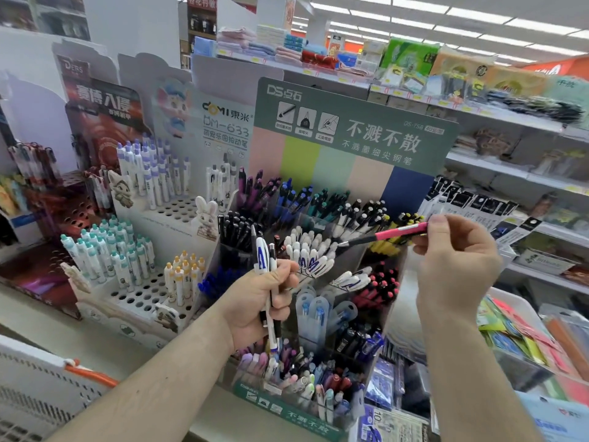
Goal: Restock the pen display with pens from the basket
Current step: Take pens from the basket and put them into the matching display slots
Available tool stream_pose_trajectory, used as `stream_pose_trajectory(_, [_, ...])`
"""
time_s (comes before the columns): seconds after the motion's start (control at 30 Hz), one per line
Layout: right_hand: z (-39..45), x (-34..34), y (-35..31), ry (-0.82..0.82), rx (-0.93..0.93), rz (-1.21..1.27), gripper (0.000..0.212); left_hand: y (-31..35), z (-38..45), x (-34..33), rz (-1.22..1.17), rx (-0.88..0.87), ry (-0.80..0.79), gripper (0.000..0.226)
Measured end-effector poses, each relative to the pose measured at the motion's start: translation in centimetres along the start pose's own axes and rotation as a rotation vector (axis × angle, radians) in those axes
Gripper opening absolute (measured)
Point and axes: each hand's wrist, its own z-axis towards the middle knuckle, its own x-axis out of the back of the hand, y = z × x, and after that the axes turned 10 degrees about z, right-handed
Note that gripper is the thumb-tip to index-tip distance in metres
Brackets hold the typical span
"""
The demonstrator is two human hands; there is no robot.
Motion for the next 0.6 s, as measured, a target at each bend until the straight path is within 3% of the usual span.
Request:
stream_pose_trajectory(0.3, [1.7, 1.2, 1.9, -0.173, 0.403, -0.374, 0.005, -0.7, 1.1, -1.4, 0.077, 0.015, -0.049, 0.014])
stream_pose_trajectory(0.4, [1.7, 0.8, 3.0, -0.254, 0.373, -0.482, 0.005, -0.7, 1.1, -1.4, 0.102, 0.011, -0.065, 0.015])
stream_pose_trajectory(0.6, [1.5, -0.6, 4.7, -0.483, 0.09, -0.806, 0.011, -0.7, 1.0, -1.2, 0.144, 0.01, -0.106, 0.015])
